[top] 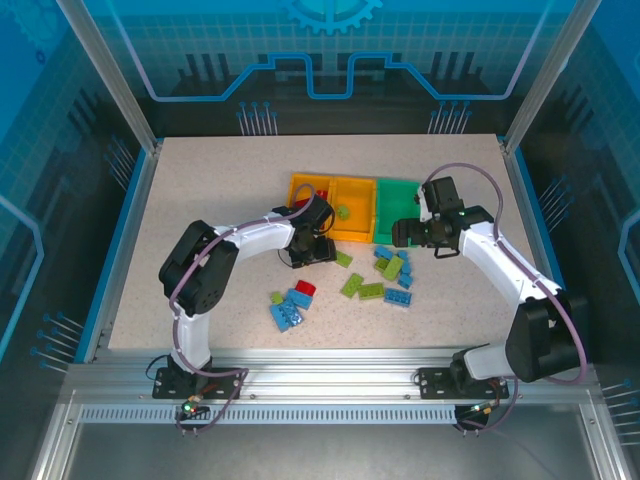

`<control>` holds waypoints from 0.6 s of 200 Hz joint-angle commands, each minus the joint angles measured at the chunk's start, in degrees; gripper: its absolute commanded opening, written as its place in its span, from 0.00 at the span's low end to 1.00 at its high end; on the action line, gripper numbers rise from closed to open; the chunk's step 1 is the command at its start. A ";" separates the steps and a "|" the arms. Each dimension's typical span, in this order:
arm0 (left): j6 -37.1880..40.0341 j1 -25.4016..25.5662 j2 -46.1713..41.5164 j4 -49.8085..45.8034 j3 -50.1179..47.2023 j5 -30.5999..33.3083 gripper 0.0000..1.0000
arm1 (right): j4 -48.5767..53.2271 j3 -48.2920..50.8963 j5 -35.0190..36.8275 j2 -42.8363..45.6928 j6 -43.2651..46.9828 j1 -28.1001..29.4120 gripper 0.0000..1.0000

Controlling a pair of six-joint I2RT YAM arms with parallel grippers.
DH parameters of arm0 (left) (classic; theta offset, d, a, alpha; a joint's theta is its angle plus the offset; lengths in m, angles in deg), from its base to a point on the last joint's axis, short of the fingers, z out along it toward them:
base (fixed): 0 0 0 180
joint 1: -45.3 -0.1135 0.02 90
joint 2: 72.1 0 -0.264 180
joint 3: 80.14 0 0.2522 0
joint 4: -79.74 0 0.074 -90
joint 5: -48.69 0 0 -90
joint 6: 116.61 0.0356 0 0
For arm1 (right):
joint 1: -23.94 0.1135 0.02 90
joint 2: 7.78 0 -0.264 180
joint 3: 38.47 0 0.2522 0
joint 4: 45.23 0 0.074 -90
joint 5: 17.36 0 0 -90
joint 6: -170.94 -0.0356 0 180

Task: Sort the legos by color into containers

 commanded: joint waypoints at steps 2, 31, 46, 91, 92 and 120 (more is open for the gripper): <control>-0.22 -0.33 1.30 -2.55 1.02 2.82 0.61 | -0.65 0.90 -1.11 1.35 -0.19 -0.71 0.93; 1.30 -0.35 2.18 -3.47 2.14 3.03 0.45 | -0.39 1.04 -0.97 1.65 -0.04 -0.70 0.93; 1.24 -0.35 2.04 -3.60 2.02 2.94 0.44 | -0.43 1.23 -0.97 1.66 -0.12 -0.76 0.93; 1.09 -0.32 -1.27 -3.21 -0.32 2.95 0.42 | -0.80 1.40 -2.00 1.50 -0.38 -0.63 0.93; 1.11 -0.28 -1.39 -3.23 -0.38 2.91 0.42 | -0.83 1.38 -1.99 1.50 -0.43 -0.61 0.93; 1.65 -0.10 -4.43 -3.90 -0.96 3.19 0.39 | -1.37 1.29 -2.73 1.30 -0.56 0.16 0.93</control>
